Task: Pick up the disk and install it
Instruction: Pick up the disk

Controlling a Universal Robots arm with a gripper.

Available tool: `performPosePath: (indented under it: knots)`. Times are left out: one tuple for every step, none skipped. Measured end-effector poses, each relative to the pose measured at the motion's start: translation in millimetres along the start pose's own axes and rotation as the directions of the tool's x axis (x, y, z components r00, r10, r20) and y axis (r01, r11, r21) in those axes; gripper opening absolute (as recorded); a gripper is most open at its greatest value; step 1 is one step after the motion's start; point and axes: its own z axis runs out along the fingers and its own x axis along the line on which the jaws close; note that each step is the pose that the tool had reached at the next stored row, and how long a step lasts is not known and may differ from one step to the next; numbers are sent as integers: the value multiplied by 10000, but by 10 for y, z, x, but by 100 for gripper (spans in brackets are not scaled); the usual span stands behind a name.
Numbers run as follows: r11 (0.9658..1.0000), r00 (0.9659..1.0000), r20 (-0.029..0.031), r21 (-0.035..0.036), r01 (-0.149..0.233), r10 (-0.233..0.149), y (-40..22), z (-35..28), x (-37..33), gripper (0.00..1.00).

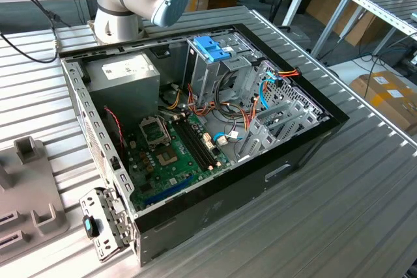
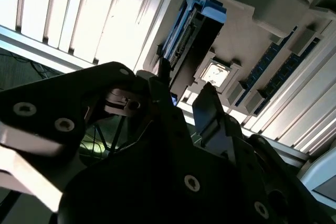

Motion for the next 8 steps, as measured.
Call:
performPosePath:
  knots:
    - [10000, 10000, 0, 0, 0, 0, 0, 0, 0, 47]
    - [10000, 10000, 0, 0, 0, 0, 0, 0, 0, 54]
    - [10000, 10000, 0, 1, 0, 0, 0, 1, 0, 54]
    - [10000, 10000, 0, 0, 0, 0, 0, 0, 0, 60]
    - [10000, 10000, 1, 1, 0, 0, 0, 3, 0, 60]
    - [10000, 10000, 4, 6, 0, 0, 0, 14, 0, 60]
    - [10000, 10000, 3, 5, -1, 1, 0, 30, 0, 60]
    - [10000, 10000, 0, 3, 0, 0, 1, 56, 0, 60]
